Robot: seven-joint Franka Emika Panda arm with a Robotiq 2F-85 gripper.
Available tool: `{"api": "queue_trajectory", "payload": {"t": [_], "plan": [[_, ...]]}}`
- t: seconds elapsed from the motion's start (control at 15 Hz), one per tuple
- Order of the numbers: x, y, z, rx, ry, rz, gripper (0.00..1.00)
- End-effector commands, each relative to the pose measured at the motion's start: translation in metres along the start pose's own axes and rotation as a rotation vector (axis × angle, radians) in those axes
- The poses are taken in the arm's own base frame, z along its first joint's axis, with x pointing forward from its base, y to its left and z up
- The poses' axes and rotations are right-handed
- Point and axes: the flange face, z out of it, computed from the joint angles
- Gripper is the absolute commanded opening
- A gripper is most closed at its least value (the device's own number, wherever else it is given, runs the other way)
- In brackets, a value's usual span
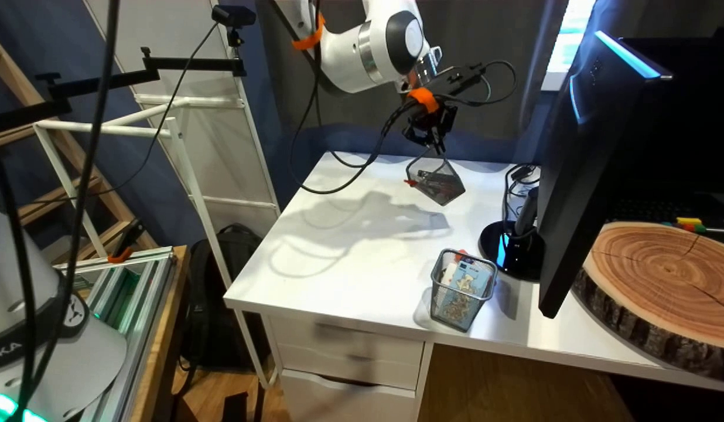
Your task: Pour the content of the bin onto the table
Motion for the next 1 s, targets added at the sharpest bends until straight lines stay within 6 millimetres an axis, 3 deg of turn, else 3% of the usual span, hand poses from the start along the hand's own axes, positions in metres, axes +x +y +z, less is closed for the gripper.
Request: {"api": "queue_trajectory", "payload": {"t": [0.0,0.07,0.2,0.47,0.53,0.73,0.93], "plan": [[0.062,0.017,0.021,-0.106,-0.110,-0.142,0.02],[0.041,0.003,0.002,-0.043,-0.048,-0.082,0.09],[0.064,0.001,0.015,-0.060,-0.076,-0.123,0.09],[0.060,0.007,0.029,-0.071,-0.095,-0.128,0.09],[0.071,0.009,0.033,-0.098,-0.189,-0.131,0.02],[0.118,0.002,0.046,-0.182,-0.340,-0.193,0.02],[0.155,-0.019,0.065,-0.221,-0.464,-0.275,0.02]]}}
